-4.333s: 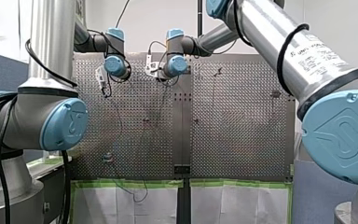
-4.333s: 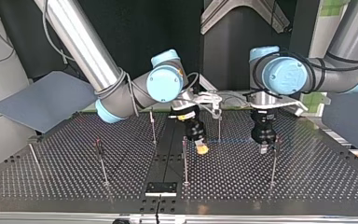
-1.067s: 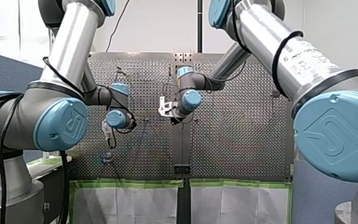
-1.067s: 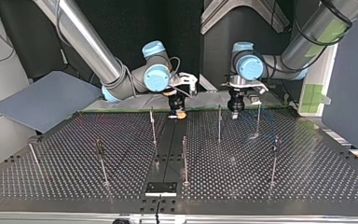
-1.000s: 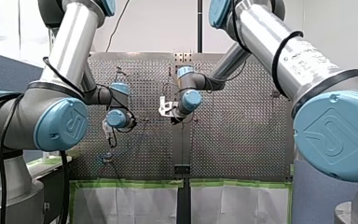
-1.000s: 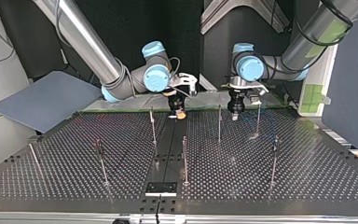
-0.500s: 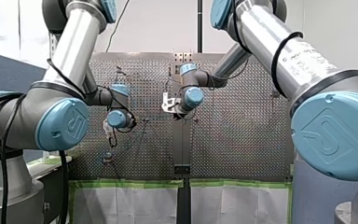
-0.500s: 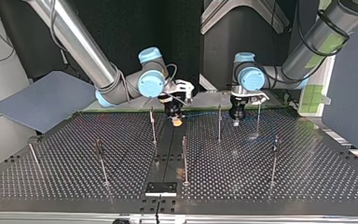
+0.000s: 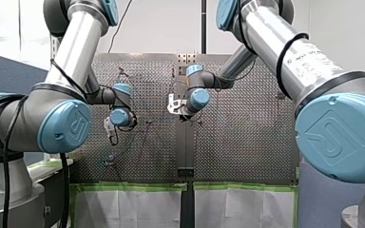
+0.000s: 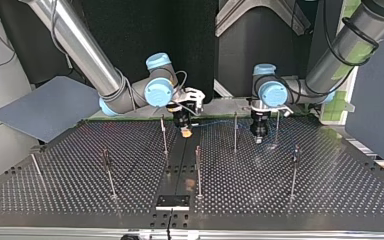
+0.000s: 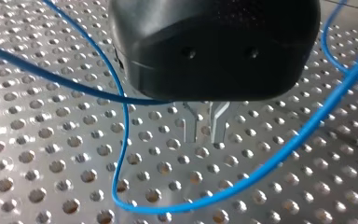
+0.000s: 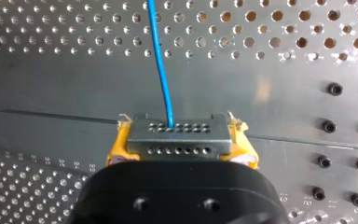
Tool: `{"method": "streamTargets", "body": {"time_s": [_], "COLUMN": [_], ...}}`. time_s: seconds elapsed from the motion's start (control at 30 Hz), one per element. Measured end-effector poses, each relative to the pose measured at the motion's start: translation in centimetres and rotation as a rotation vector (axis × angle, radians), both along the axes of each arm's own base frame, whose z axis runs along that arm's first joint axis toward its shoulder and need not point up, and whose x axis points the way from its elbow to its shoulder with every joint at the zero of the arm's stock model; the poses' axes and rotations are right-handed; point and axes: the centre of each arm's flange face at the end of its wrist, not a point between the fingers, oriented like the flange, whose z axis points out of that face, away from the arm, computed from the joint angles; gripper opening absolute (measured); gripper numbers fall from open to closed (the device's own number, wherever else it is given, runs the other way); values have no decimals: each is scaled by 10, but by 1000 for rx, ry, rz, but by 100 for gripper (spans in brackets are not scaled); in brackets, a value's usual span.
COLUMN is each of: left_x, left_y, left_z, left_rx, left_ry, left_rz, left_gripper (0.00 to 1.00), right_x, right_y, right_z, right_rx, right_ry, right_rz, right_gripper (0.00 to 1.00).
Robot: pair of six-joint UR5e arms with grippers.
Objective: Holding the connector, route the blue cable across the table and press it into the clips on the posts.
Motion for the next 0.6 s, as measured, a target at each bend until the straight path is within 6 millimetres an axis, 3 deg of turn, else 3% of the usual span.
{"method": "streamTargets", "body": {"time_s": [0.03, 0.07, 0.1, 0.13, 0.43, 0.6], "left_x": [-1, -2, -3, -4, -16, -32], "left_y": [0, 1, 1, 1, -5, -12], "left_z": [-1, -1, -2, -3, -9, -10], "left_rx": [5, 11, 19, 25, 91, 106], "left_ry": [8, 16, 26, 34, 107, 156], "left_rz": [6, 13, 21, 26, 26, 10], "left_gripper": [60, 60, 76, 99, 99, 99], "right_x": [0, 0, 0, 0, 0, 1], "right_y": [0, 0, 0, 0, 1, 1], "right_z": [0, 0, 0, 0, 0, 0], "right_rx": [0, 0, 0, 0, 3, 3], "right_ry": [0, 0, 0, 0, -2, -2], "right_rz": [0, 0, 0, 0, 0, 1], "right_gripper": [0, 0, 0, 0, 0, 0]}}
